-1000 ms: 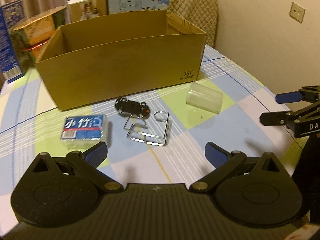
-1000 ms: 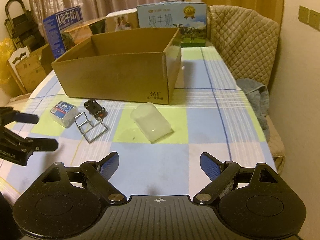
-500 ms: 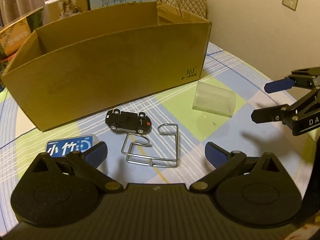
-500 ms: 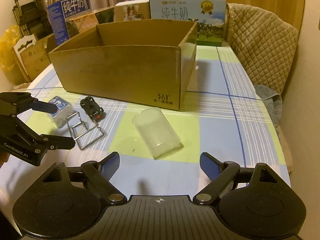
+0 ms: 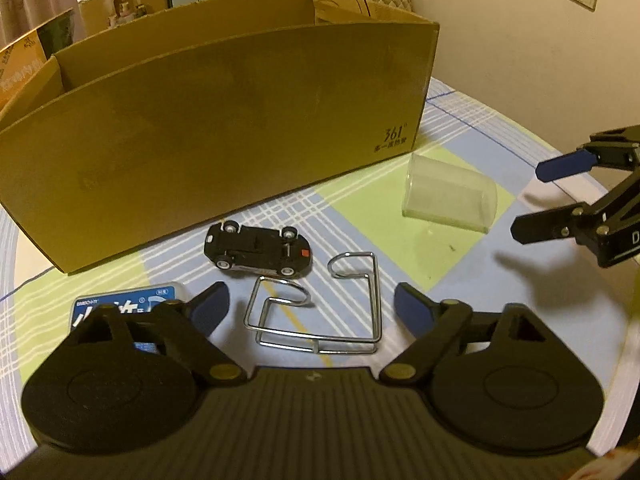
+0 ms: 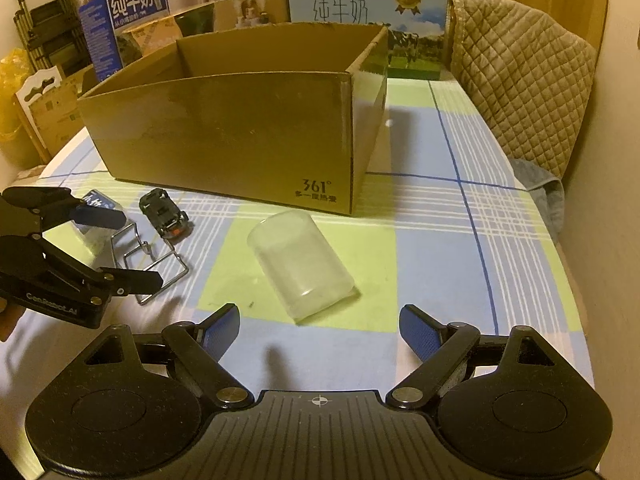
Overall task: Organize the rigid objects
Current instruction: 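Close the left tool on the wire stand while the right tool grasps the clear plastic cup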
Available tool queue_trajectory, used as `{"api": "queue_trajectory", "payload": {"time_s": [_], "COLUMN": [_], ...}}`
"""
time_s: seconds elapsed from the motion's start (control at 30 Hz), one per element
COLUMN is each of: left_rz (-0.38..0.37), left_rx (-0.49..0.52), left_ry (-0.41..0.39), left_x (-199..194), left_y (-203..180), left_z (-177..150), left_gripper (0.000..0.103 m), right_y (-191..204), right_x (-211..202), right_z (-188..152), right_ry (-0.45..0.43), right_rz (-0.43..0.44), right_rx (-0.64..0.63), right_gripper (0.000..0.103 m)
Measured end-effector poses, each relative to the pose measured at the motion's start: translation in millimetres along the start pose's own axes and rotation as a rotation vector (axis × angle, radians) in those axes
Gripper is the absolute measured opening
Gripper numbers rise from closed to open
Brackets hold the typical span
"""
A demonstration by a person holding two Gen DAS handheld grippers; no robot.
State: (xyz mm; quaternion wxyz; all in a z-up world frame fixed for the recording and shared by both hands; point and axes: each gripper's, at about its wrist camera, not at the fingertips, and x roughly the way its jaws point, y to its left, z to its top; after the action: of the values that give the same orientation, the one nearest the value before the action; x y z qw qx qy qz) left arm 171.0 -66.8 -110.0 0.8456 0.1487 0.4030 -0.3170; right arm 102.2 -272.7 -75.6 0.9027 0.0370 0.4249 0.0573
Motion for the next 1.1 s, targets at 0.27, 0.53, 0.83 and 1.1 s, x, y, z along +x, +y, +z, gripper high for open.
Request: {"api": "queue_trajectory", "payload": {"time_s": [0.27,0.53,0.83,1.1], "left_rz": [0.01,0.037,0.05,0.061], "left_rx": [-0.029,-0.128,-0.25,-0.25], "left_ry": [0.015,0.009,-0.012,-0.02], "left_x": [-3.7,-13.9,-23.9,-27.7], "left_y": [-3.8,-9.8,-4.9,-6.3], "left_z": [-1.7,-6.6,-10.0,-8.5], "left_gripper": [0.065,0.065,0.065,0.065], "right_y": [-1.2,0.9,11.5,18.0], "right_x": [3.6,17.8,58.7,67.7], "right_z": [-0.5,10.5,29.5,28.4], "right_ry": [0.008,-0.001,0.033,0.07], "right_rz": [-0.004,0.022,0.057,0.068], "right_rx": [-0.001,-0.08,-0.218,-0.231], "right_gripper": [0.085,0.085,0.077,0.048]}}
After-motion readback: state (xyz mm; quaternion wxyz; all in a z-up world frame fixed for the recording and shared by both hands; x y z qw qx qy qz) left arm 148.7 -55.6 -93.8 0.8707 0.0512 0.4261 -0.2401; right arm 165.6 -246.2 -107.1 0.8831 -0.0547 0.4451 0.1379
